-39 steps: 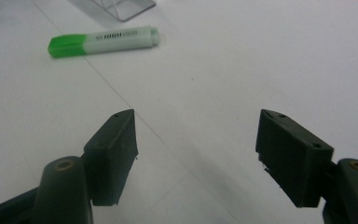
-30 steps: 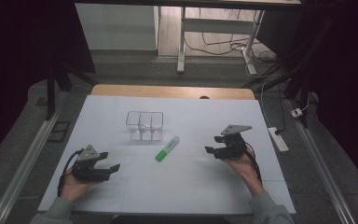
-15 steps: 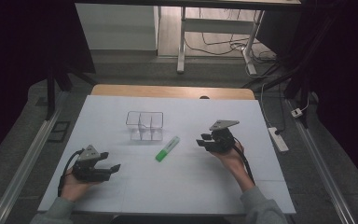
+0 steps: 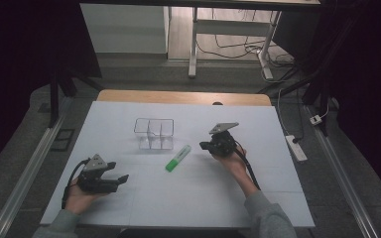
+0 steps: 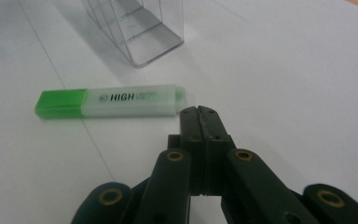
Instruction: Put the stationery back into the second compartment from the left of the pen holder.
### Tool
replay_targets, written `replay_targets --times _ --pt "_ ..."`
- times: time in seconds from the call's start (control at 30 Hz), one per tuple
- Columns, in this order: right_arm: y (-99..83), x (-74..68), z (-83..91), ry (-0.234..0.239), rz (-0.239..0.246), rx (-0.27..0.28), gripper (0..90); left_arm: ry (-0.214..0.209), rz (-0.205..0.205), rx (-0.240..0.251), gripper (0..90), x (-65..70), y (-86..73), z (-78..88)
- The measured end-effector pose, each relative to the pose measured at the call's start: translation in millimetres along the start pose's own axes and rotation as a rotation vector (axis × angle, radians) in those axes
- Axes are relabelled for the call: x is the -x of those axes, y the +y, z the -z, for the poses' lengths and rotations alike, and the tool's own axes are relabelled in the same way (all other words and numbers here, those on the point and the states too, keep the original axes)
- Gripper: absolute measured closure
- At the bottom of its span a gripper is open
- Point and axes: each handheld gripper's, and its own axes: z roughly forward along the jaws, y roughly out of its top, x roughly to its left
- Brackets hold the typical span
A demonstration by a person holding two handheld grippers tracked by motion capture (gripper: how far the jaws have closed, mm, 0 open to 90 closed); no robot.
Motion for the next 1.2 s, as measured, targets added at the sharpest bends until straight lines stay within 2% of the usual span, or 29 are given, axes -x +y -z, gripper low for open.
replay_targets --times 0.27,0.53,0.7,0.8,0.9,1.2 --pt "9.9 4.3 -23.5 0.005 0.005 -0.027 88.8 0.001 -0.002 -0.005 26.8 -0.3 -0.1 -0.9" --pt "13.4 12.1 -43.4 0.021 -0.018 -0.046 88.7 0.002 -0.004 -0.01 26.8 0.2 -0.2 -2.0" --pt "16.9 8.2 -55.9 0.032 -0.003 -0.059 88.7 0.003 -0.003 -0.011 26.8 -1.0 -0.5 -2.0" --pt "16.6 8.1 -58.0 0.034 -0.002 -0.069 88.8 0.003 -0.004 -0.013 26.8 -1.0 -0.8 -2.4" --pt "15.4 7.7 -58.7 0.055 -0.002 -0.075 88.8 0.003 -0.006 -0.014 26.8 -0.8 -0.8 -2.5" --pt "19.3 -13.3 -64.7 0.097 0.027 -0.1 88.8 0.004 -0.008 -0.012 26.8 0.1 -0.8 -1.5"
